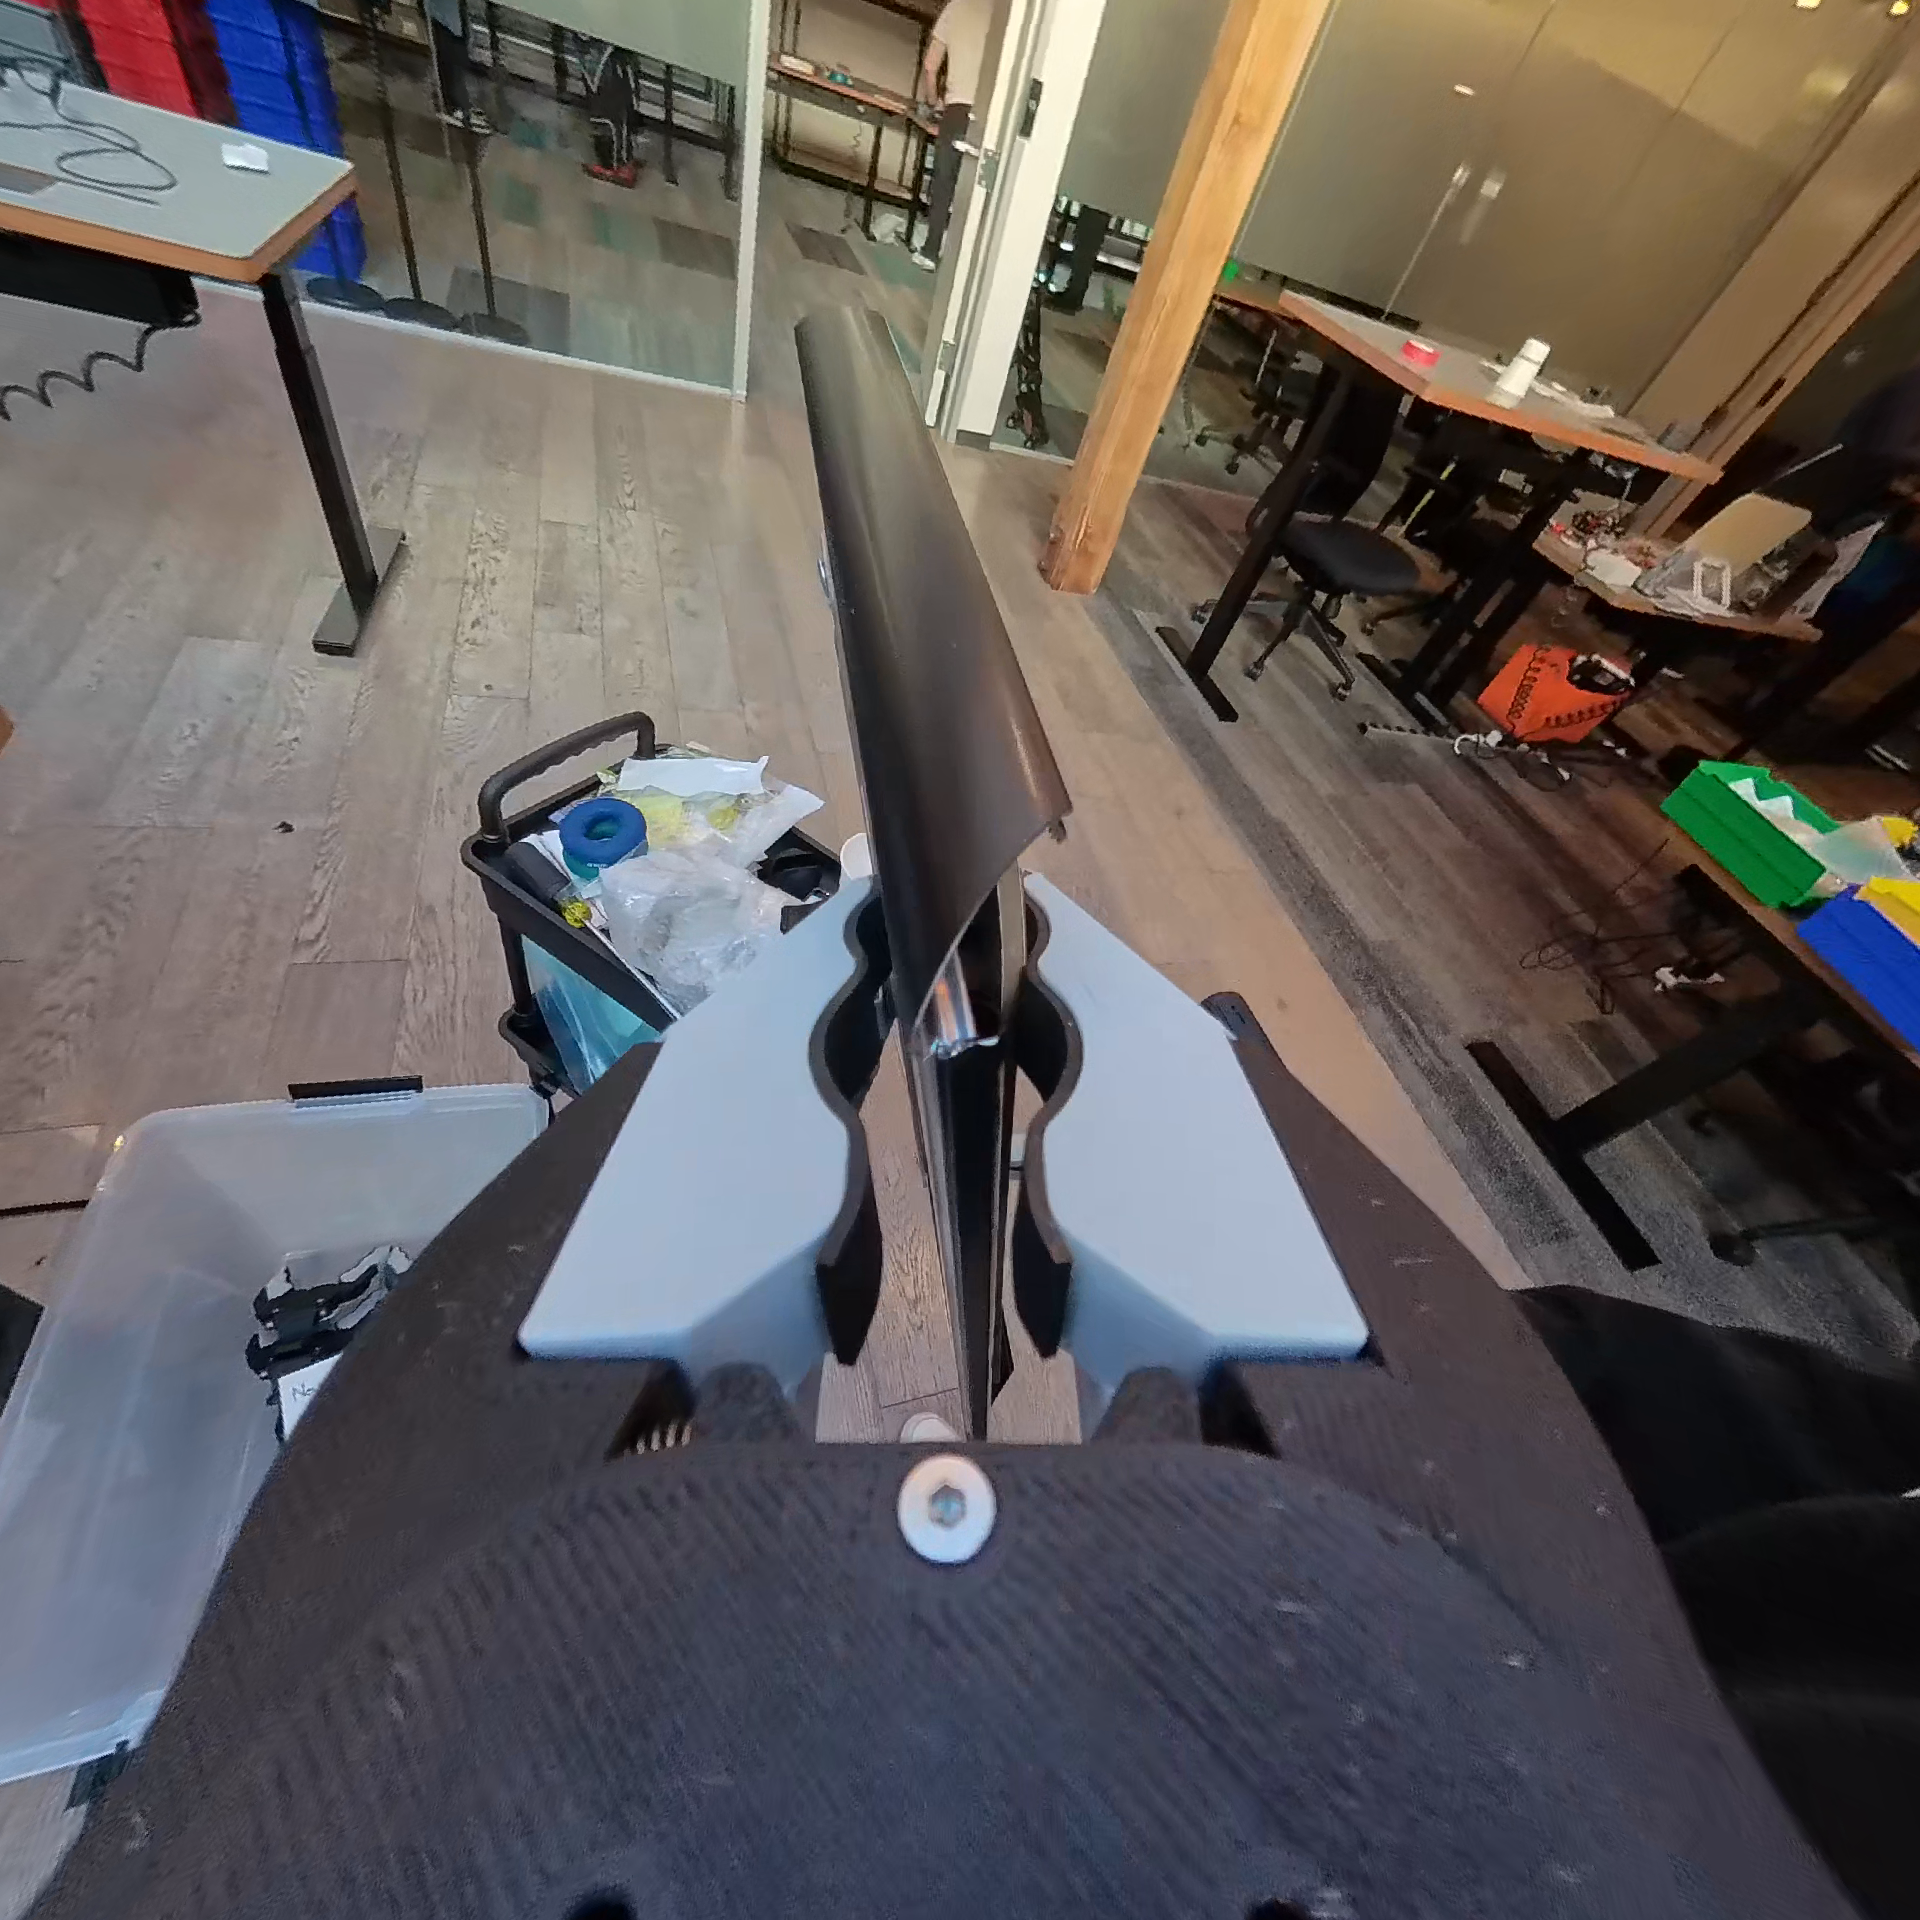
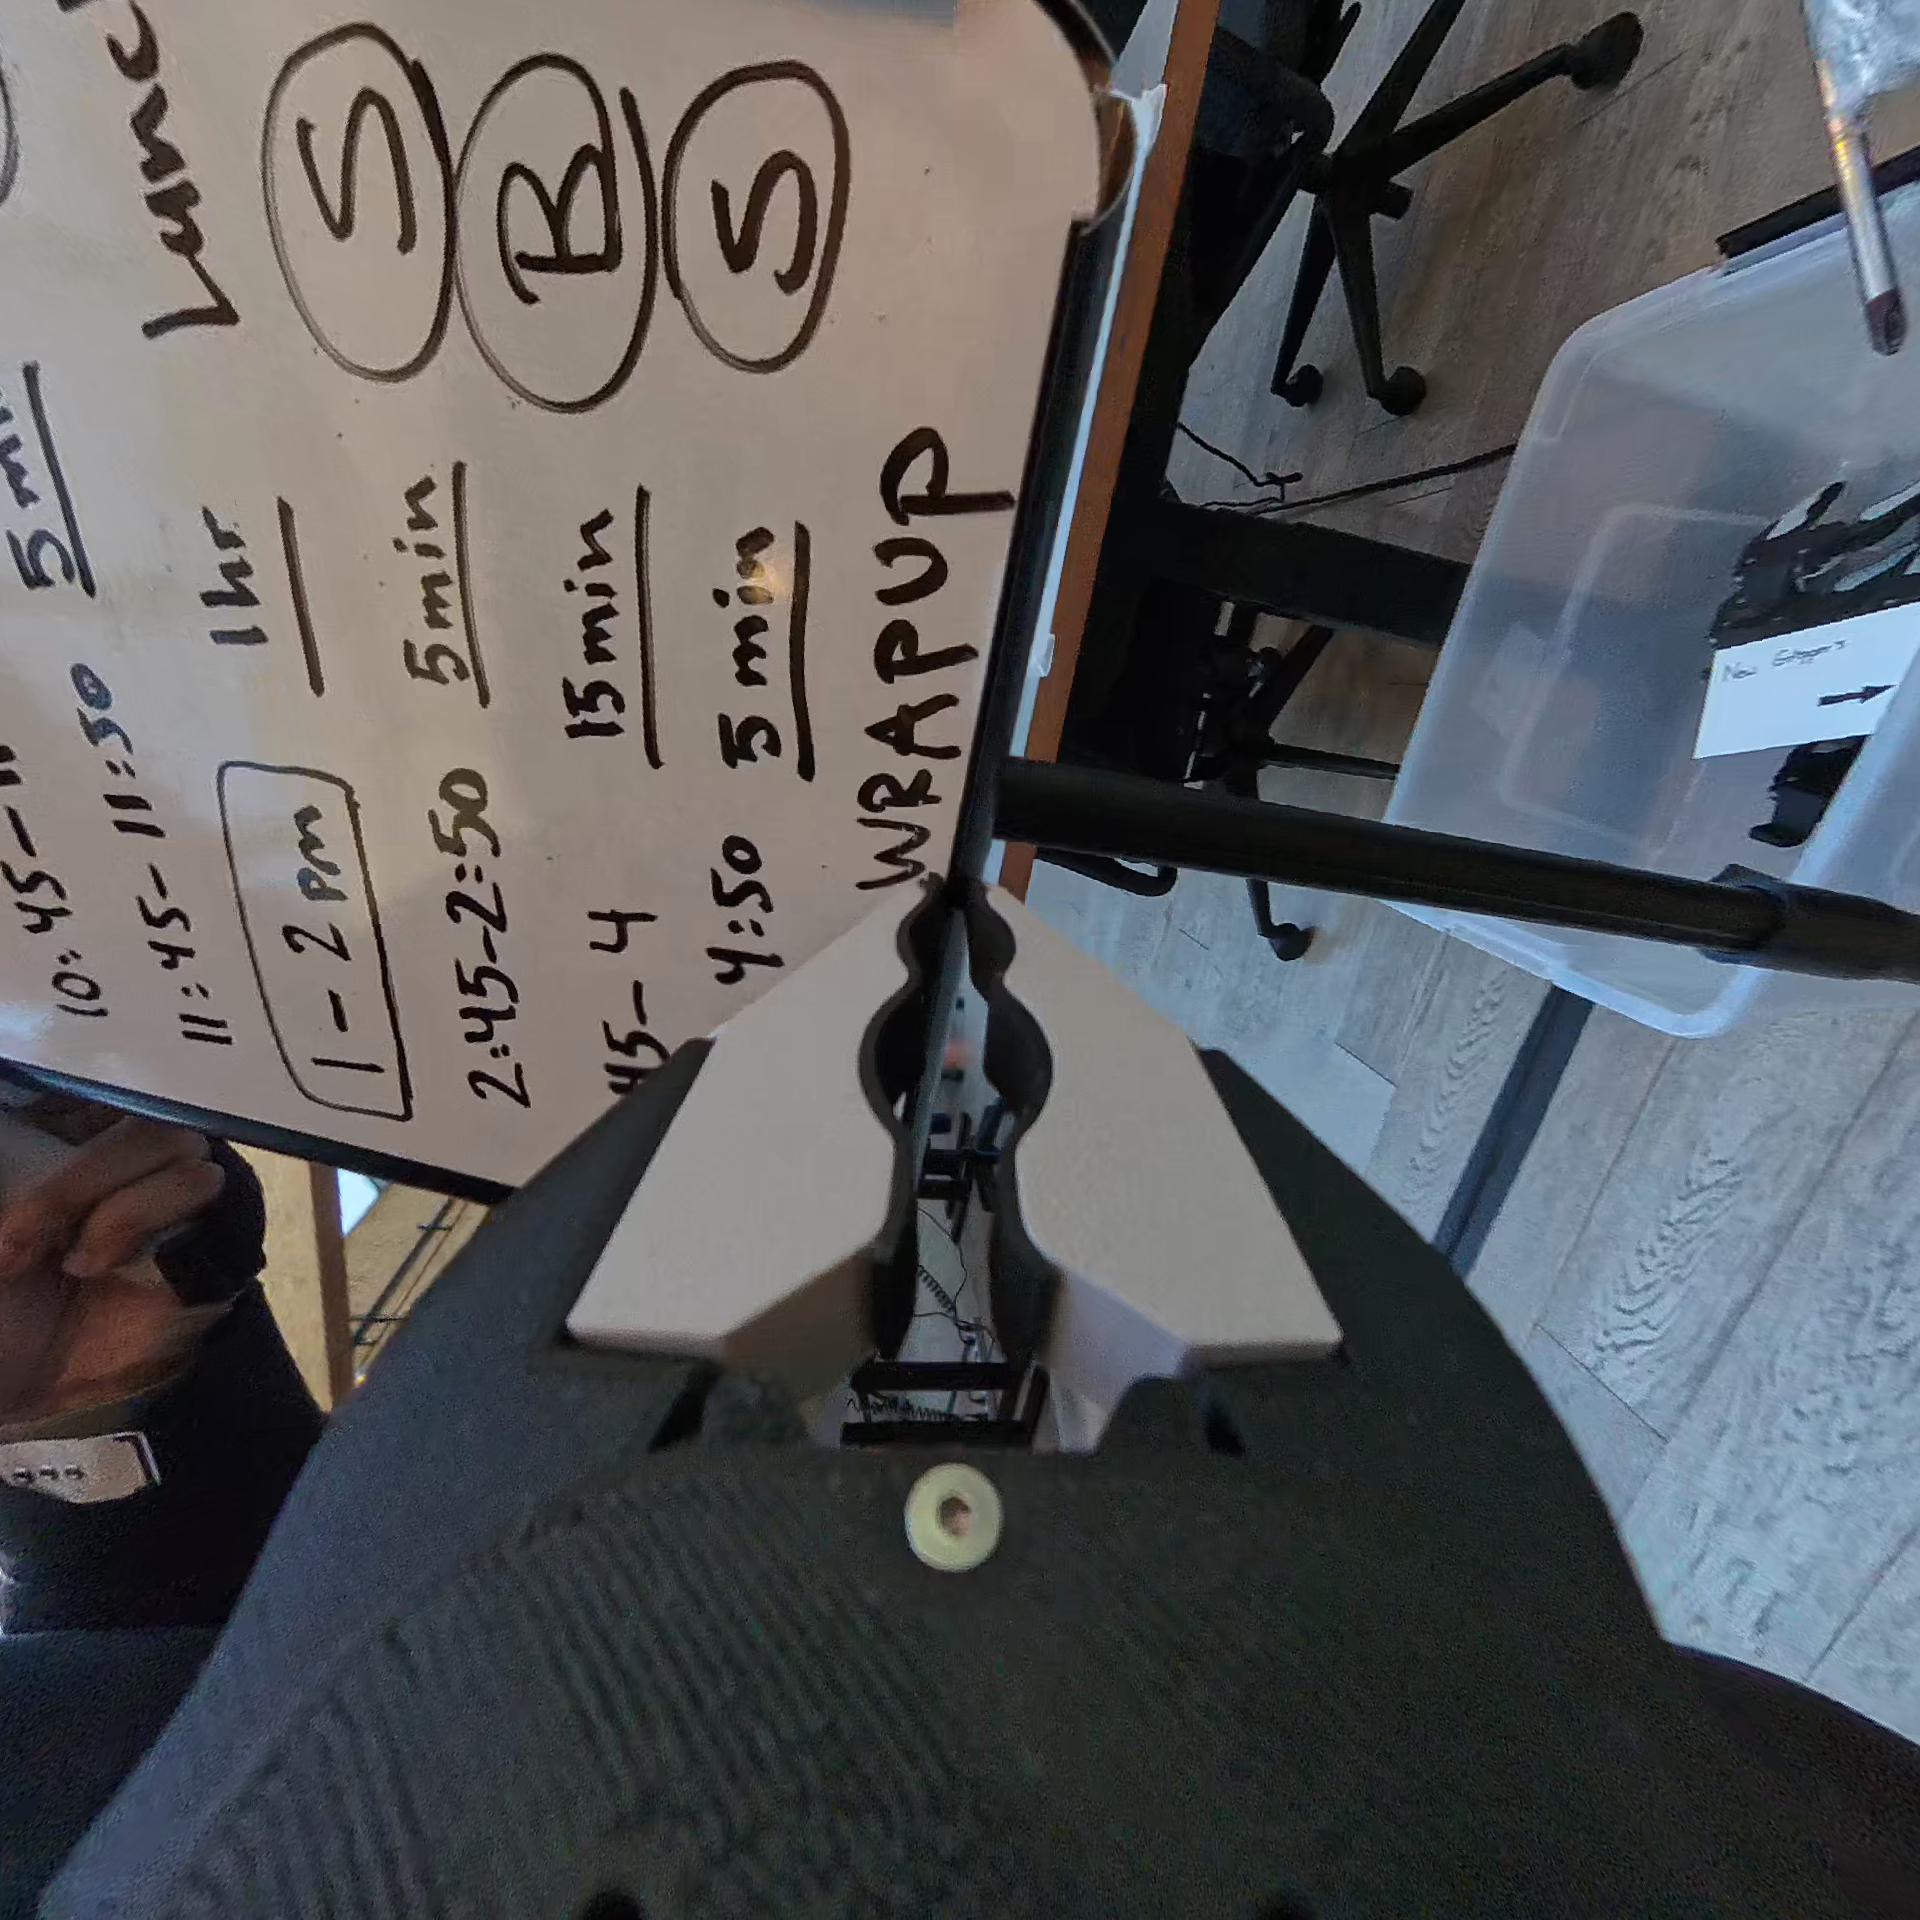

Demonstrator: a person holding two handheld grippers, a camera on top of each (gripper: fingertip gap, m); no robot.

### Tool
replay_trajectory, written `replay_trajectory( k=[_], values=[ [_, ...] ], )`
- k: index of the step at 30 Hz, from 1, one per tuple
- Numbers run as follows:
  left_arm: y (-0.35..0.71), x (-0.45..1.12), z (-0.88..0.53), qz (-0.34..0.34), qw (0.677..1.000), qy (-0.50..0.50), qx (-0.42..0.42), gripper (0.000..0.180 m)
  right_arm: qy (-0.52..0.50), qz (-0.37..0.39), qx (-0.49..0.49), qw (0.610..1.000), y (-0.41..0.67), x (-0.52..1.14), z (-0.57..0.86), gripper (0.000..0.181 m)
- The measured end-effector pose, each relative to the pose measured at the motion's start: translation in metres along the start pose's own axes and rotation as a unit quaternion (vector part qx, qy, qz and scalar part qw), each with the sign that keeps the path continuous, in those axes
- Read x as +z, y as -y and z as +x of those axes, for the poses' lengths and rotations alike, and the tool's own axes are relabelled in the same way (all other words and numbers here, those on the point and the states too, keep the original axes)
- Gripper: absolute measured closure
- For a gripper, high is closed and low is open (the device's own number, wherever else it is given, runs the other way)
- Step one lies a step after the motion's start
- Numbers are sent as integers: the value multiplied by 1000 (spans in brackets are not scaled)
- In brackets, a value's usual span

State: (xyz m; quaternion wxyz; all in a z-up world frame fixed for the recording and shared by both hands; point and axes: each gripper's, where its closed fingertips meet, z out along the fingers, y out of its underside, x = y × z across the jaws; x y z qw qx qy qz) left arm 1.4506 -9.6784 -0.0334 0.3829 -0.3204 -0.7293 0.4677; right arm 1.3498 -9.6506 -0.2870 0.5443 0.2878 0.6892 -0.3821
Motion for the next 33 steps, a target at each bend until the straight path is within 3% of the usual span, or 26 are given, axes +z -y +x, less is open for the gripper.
replay_trajectory(
  k=[6,11,17,22,24,30,33],
  values=[
    [-13,8,29,-37,993,23,108,160,11,-27,-1,1000,-8,46,12,179],
    [-20,11,31,-42,989,38,140,160,35,-28,27,999,-8,61,12,180],
    [-10,9,17,-25,995,30,87,164,-22,-26,-12,999,-7,34,6,180],
    [7,-1,-19,5,999,10,-48,166,-14,0,-15,1000,-4,1,-5,179],
    [8,-2,-25,5,998,-1,-55,165,-29,-5,-36,999,-8,-3,-6,179],
    [0,3,-6,-28,999,14,29,166,-19,-4,-25,1000,-7,21,5,179],
    [-10,8,16,-46,992,41,113,165,-6,-10,-12,1000,-10,44,9,180]
  ],
)
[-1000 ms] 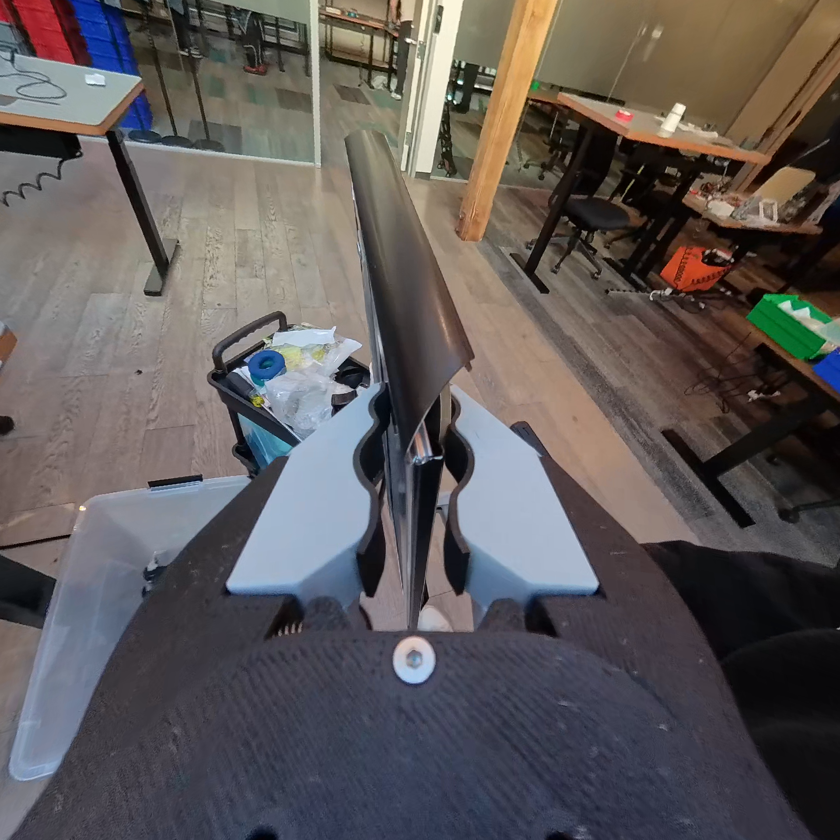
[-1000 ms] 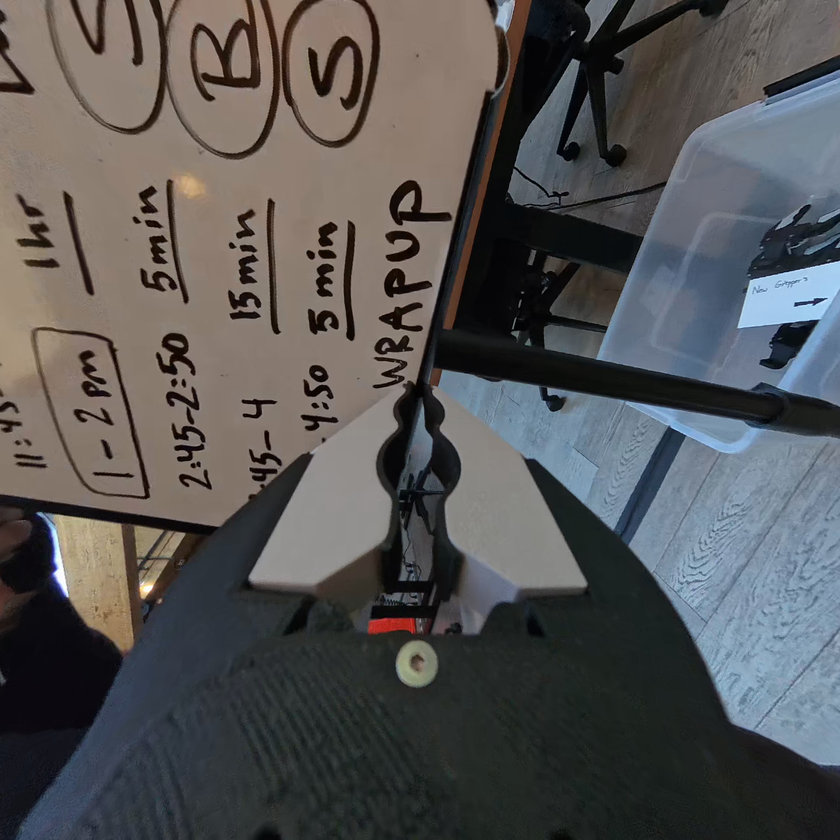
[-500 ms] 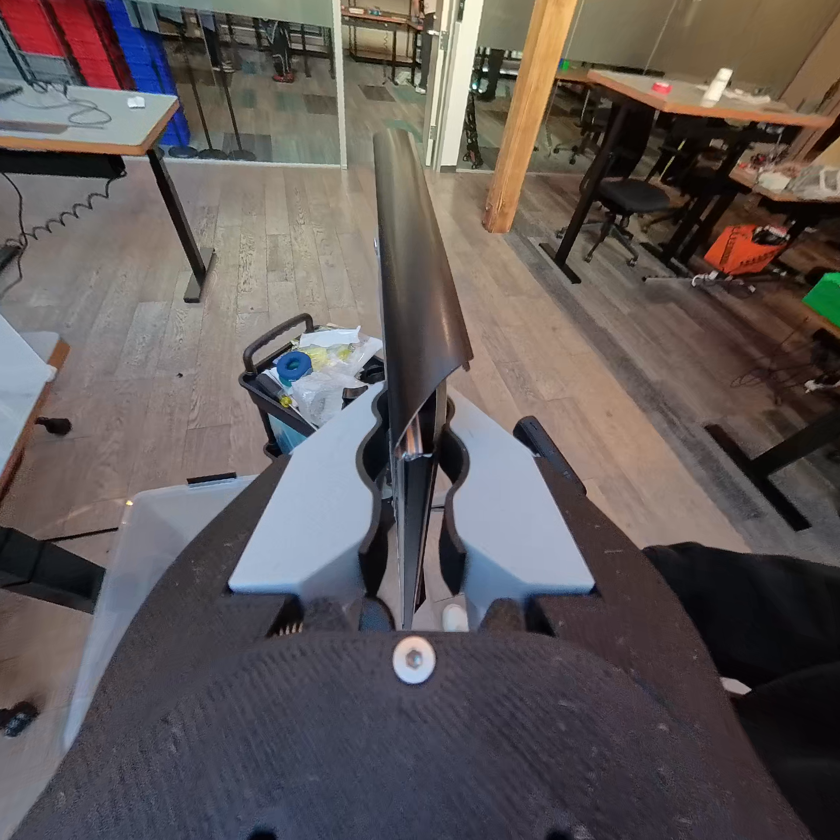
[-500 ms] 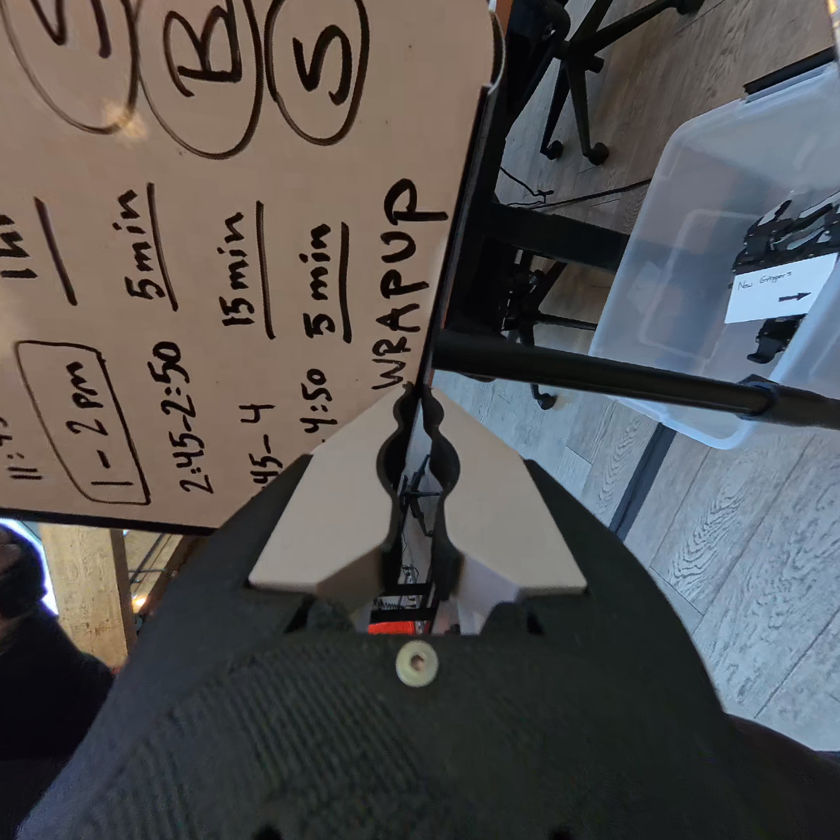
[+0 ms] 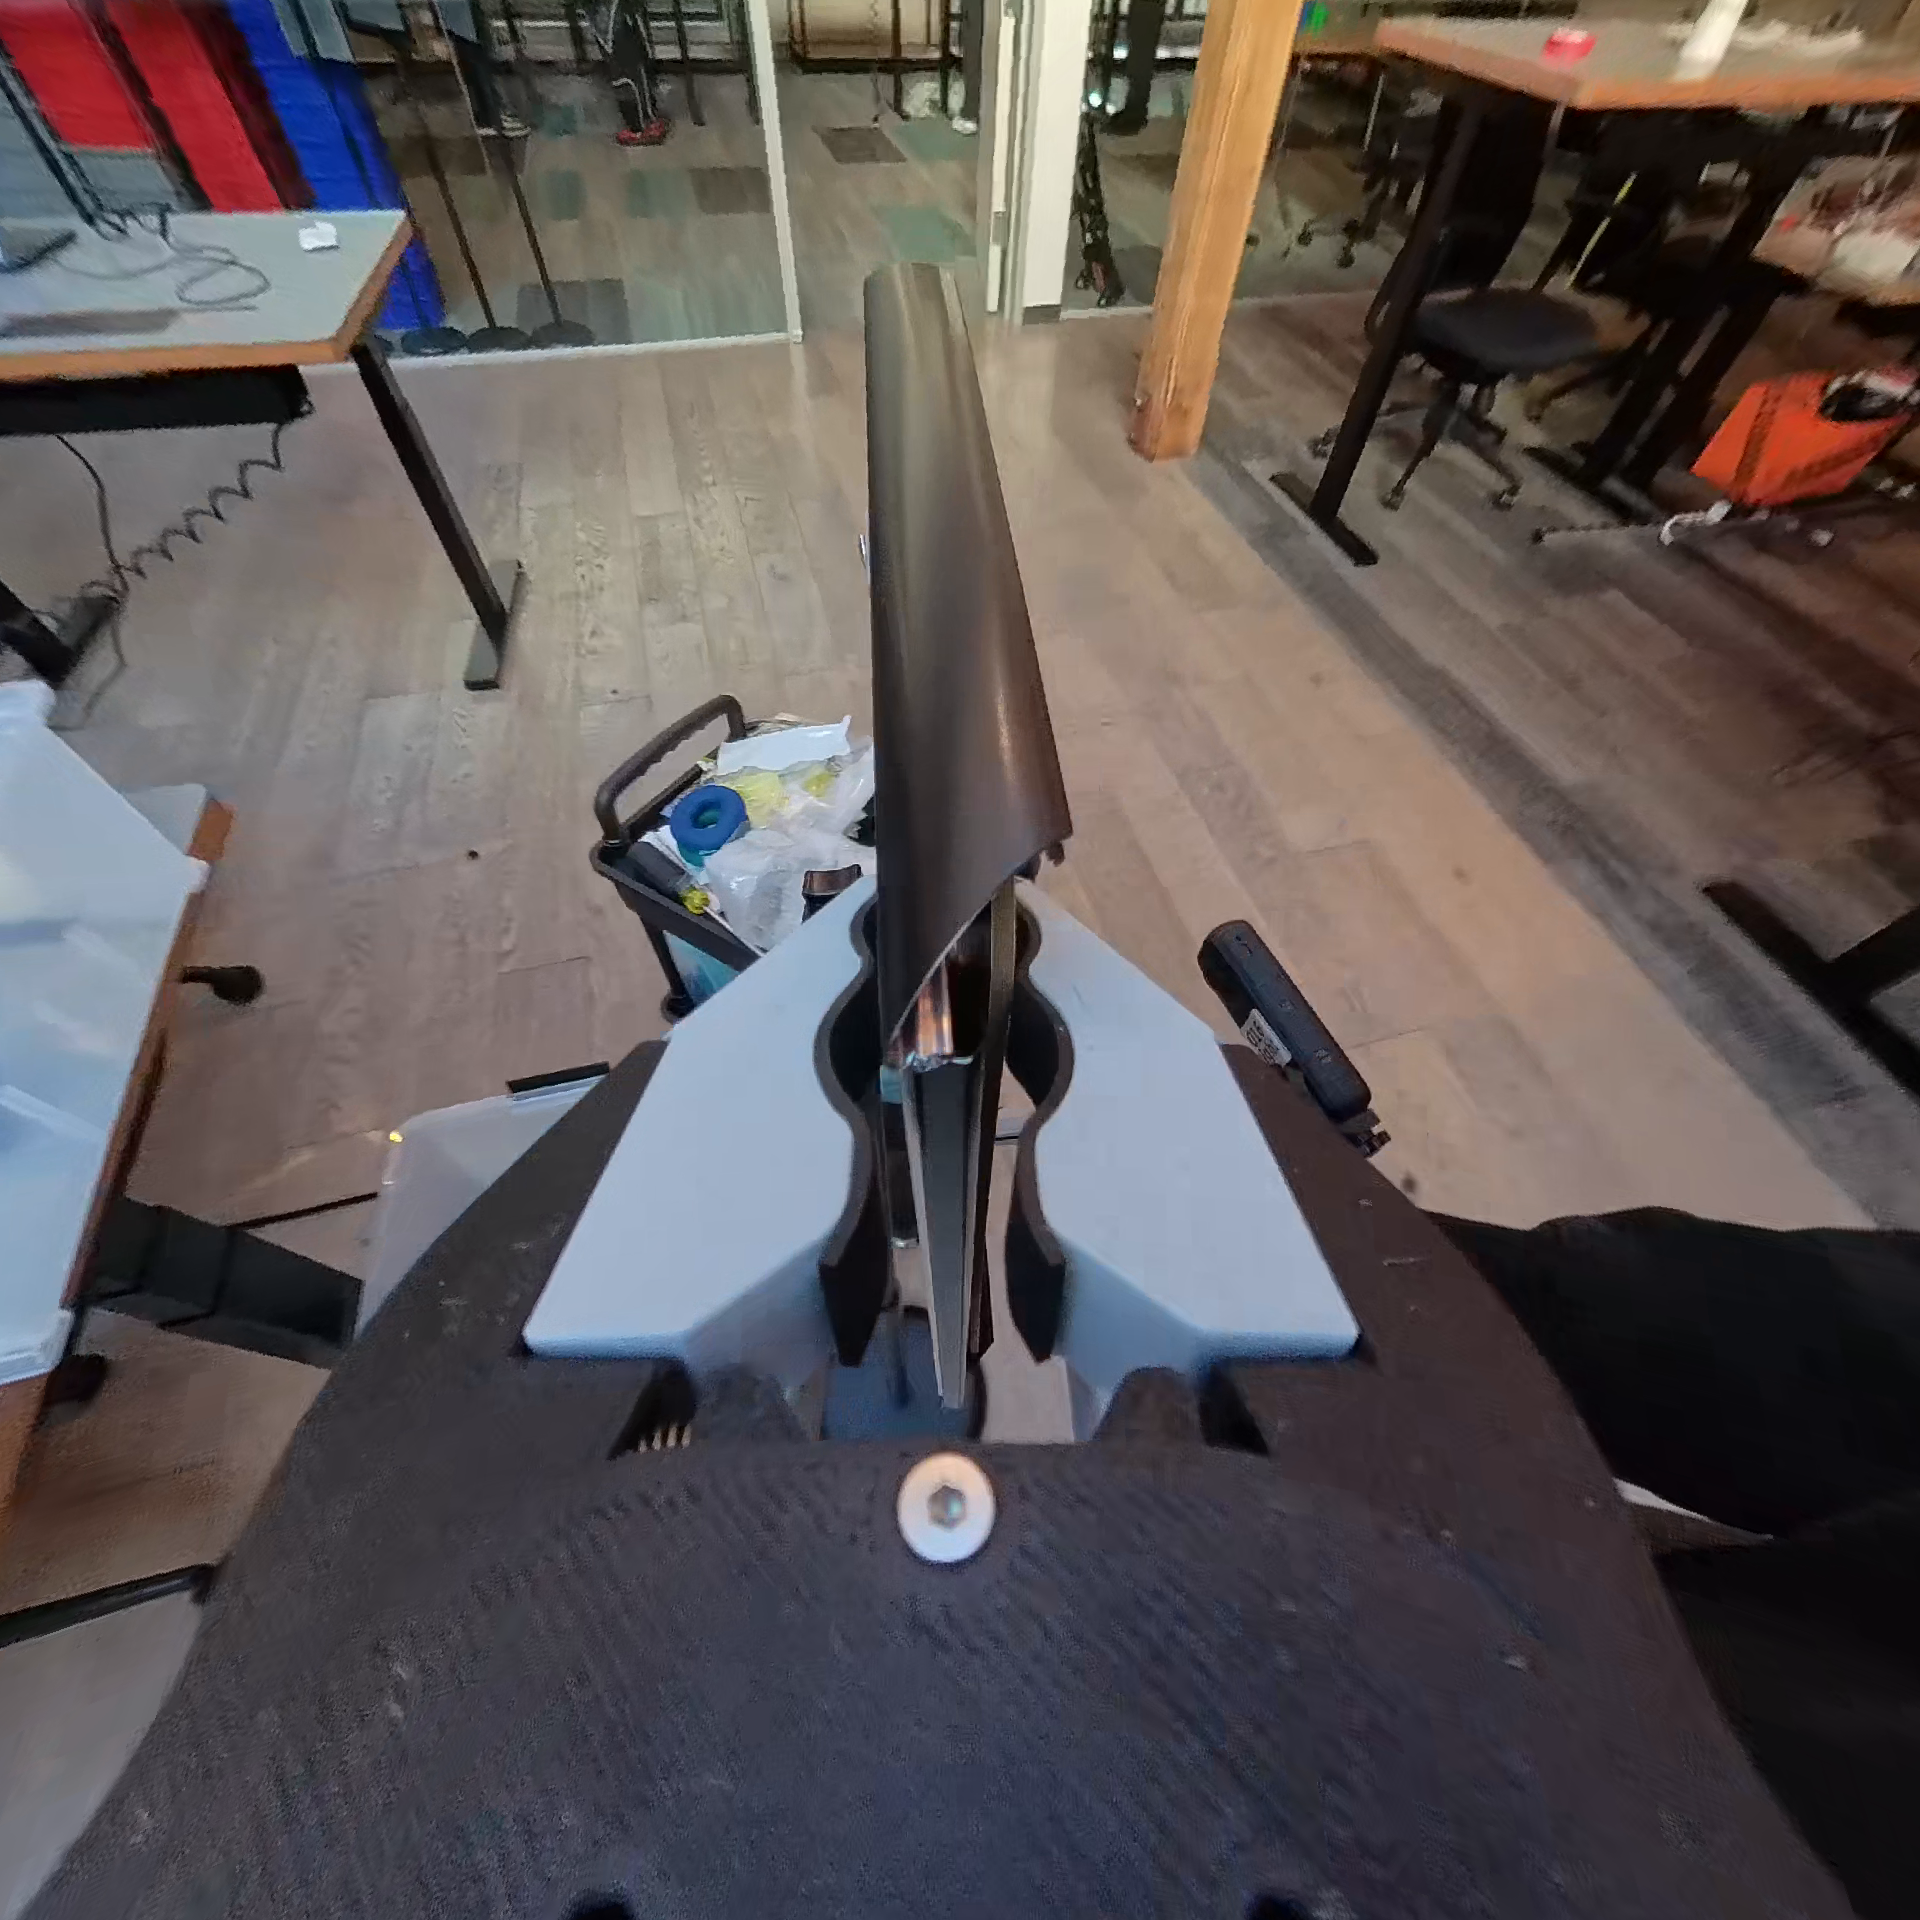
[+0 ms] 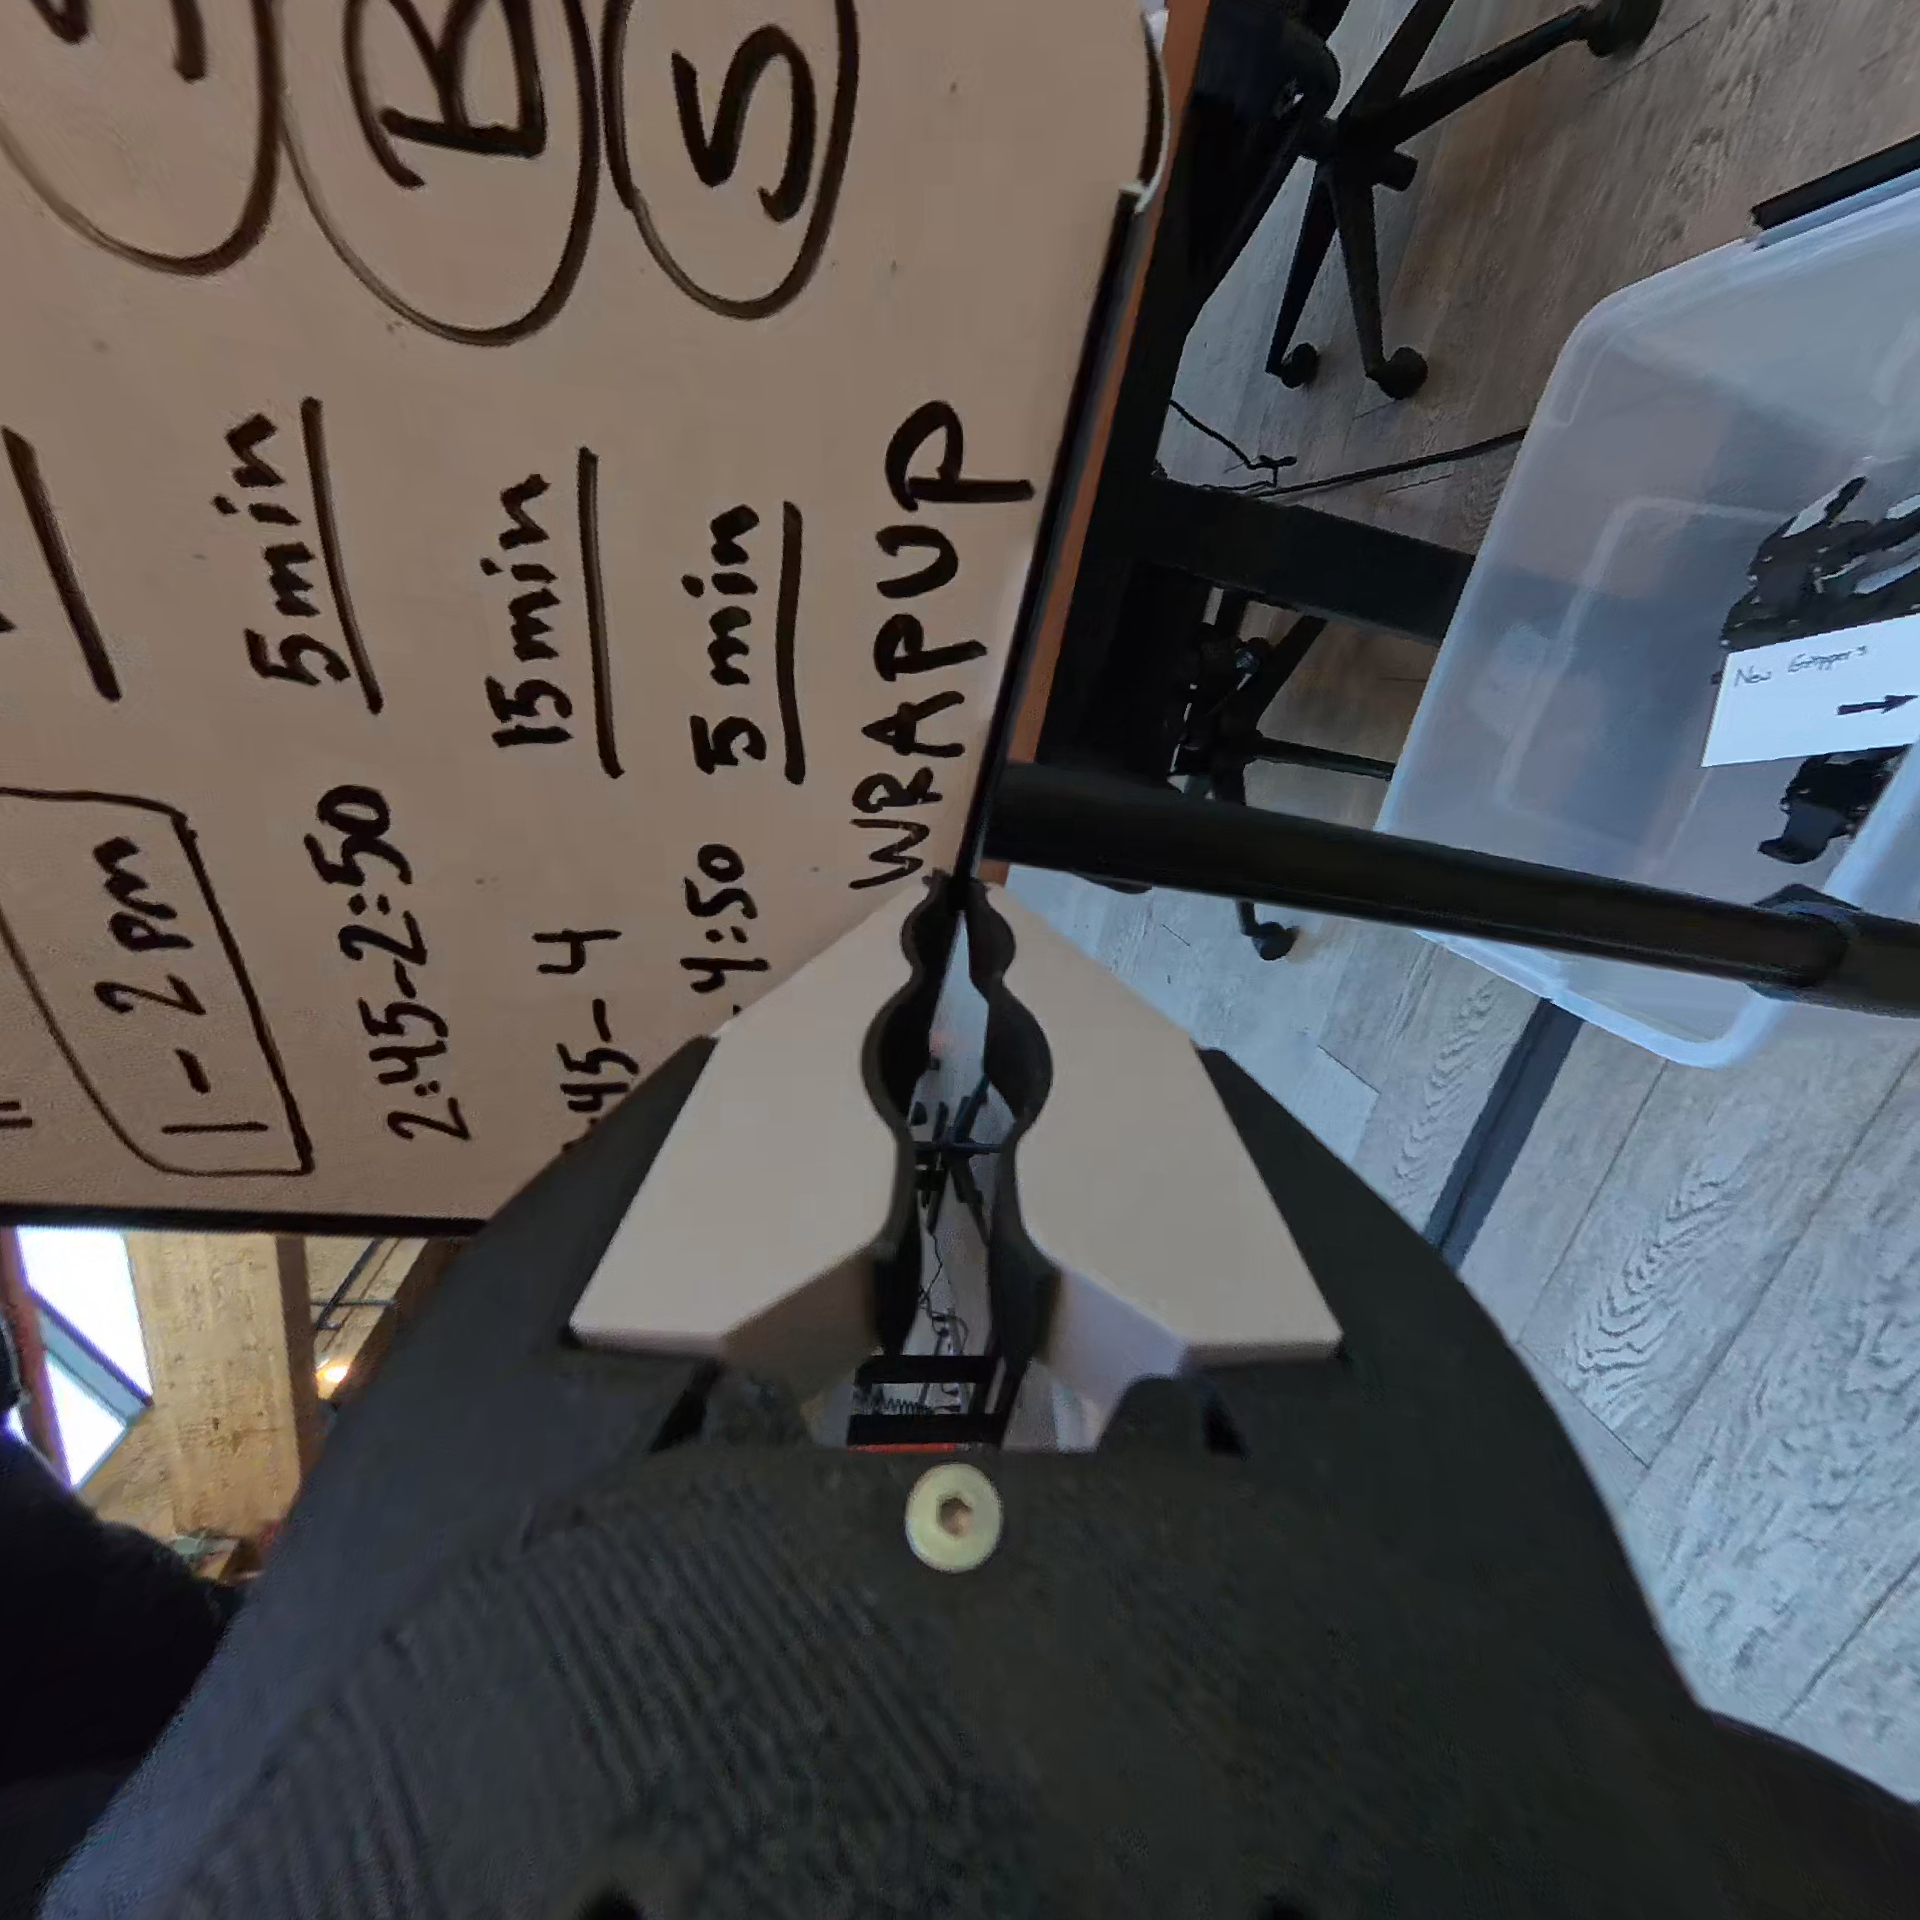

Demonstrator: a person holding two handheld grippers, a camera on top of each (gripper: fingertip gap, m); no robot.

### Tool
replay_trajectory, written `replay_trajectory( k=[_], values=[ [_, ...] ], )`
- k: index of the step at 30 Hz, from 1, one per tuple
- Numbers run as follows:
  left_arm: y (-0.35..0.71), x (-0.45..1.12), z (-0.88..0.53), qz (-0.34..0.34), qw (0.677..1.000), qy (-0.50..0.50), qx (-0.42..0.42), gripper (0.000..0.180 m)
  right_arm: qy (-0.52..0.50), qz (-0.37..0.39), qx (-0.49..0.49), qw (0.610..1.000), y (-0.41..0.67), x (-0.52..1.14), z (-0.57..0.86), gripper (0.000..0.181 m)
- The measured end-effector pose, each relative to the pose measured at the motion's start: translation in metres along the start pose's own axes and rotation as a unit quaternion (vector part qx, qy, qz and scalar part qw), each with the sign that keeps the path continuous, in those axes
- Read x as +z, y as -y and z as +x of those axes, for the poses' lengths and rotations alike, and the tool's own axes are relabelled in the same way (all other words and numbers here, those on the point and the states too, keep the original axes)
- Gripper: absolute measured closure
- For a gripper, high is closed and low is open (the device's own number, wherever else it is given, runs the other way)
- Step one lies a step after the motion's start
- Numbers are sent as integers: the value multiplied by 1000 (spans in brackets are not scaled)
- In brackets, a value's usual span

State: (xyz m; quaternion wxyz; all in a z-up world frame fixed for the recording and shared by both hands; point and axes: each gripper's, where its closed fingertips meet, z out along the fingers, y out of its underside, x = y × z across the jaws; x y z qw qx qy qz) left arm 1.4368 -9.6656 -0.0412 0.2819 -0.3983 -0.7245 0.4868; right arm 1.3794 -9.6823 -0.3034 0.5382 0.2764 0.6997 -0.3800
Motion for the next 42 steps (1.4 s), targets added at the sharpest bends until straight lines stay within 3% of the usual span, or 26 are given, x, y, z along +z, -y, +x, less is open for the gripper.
replay_trajectory(
  k=[5,17,23,26,30,35,42],
  values=[
    [-6,1,5,-1,999,31,41,164,12,6,14,1000,-1,18,0,180],
    [9,-2,-46,50,987,-39,-145,165,-34,33,2,999,8,-49,-17,179],
    [7,1,-26,31,993,-44,-102,166,-31,25,14,999,7,-20,-3,180],
    [2,5,2,13,1000,-18,-4,166,-17,18,34,999,5,6,5,180],
    [-2,6,3,13,1000,1,17,165,-7,11,33,999,6,24,4,180],
    [2,1,-11,24,999,-19,-16,166,-41,-2,19,999,3,15,3,180],
    [9,-2,-51,60,984,-46,-163,166,-36,31,19,999,6,-34,-15,180]
  ],
)
